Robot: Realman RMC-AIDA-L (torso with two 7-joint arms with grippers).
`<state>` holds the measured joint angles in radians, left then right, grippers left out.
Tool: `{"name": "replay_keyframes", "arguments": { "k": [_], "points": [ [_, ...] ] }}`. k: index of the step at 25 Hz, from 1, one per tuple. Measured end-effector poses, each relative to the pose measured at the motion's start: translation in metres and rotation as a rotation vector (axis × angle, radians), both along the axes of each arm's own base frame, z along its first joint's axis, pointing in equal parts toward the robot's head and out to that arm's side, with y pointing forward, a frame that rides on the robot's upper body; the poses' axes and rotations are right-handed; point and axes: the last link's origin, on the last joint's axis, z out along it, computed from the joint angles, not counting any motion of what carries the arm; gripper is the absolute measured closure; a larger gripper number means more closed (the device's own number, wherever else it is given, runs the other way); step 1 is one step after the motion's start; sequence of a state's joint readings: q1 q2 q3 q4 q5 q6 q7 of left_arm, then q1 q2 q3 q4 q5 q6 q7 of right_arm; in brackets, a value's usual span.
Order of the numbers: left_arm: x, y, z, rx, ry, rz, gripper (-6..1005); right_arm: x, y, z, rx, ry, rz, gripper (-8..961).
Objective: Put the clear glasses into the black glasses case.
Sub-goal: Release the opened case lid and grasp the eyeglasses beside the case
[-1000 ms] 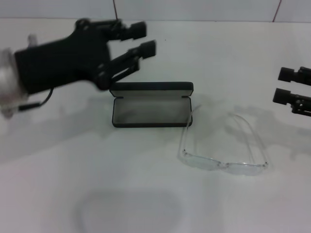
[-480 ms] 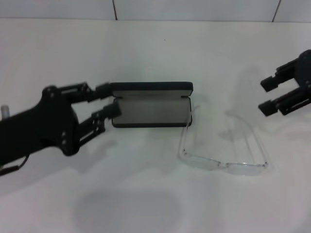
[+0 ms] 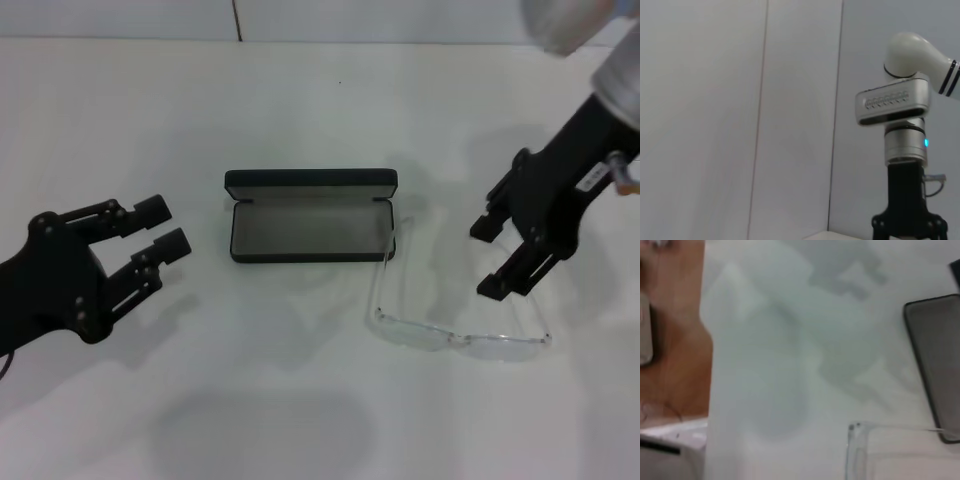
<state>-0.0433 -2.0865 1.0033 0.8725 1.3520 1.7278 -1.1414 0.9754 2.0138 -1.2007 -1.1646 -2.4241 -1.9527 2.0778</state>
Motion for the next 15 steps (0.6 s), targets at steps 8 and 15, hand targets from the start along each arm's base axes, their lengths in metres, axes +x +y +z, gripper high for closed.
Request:
{"name": "replay_keyframes", "arguments": {
  "k": [8,15],
  "points": [
    [0.000,0.004,-0.009,-0.051,0.061,-0.023,646,-0.005,-0.002,-0.032,-0.042,-0.114,0.071,262],
    [0.003,0.011,-0.014,-0.072,0.073,-0.037,646,0.001,-0.003,-0.048,-0.056,-0.143,0.060,262]
  ]
}}
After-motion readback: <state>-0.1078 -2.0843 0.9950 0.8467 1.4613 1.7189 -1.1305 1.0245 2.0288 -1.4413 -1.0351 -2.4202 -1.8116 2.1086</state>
